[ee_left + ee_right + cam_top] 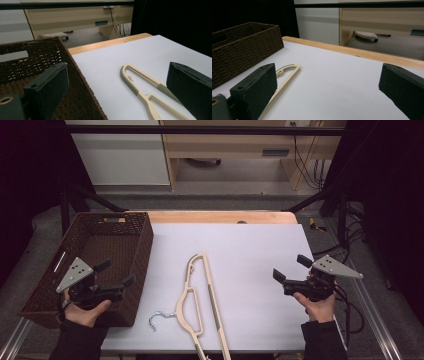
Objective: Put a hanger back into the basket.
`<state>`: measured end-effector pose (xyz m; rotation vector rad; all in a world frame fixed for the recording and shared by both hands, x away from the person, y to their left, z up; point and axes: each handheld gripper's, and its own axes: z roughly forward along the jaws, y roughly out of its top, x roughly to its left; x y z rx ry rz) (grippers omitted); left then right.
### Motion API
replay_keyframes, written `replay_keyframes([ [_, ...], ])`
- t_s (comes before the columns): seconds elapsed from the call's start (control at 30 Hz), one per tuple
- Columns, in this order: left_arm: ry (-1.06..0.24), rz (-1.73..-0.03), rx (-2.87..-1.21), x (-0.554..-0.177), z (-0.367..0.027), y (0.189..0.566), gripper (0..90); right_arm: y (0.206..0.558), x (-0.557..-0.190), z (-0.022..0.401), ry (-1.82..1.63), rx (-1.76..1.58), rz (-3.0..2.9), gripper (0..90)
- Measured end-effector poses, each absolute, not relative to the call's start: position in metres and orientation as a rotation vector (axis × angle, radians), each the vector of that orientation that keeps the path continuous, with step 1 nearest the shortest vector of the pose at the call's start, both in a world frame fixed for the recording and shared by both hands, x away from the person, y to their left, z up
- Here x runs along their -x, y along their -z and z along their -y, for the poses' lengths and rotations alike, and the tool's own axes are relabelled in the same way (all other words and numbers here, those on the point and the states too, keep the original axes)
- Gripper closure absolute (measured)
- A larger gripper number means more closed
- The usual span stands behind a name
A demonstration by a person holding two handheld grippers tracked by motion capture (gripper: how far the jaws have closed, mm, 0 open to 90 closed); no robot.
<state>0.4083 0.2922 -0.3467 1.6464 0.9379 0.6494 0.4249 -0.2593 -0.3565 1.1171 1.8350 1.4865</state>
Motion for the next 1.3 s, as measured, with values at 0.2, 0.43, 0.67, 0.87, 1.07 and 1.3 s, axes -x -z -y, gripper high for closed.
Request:
replay_keyframes([
  [0.2,-0.650,-0.921,-1.653,-0.403,-0.285,0.341,3.8,0.356,-0.424,0.259,-1.493,-1.109,-1.837,2.1],
  [0.43,-0.622,-0.892,-1.688,-0.398,-0.267,0.342,4.0,0.355,-0.424,0.257,-1.490,-1.105,-1.844,2.1],
  [0.67,-0.586,-0.880,-1.733,-0.398,-0.249,0.349,4.3,0.354,-0.423,0.256,-1.485,-1.096,-1.850,2.1],
  [0.87,-0.561,-0.883,-1.765,-0.399,-0.239,0.355,4.7,0.354,-0.423,0.255,-1.483,-1.100,-1.858,2.1],
  [1.07,-0.527,-0.867,-1.813,-0.400,-0.225,0.360,5.4,0.354,-0.423,0.254,-1.484,-1.103,-1.866,2.3],
  [1.3,-0.504,-0.858,-1.864,-0.403,-0.214,0.367,6.9,0.354,-0.424,0.252,-1.487,-1.103,-1.873,2.3],
])
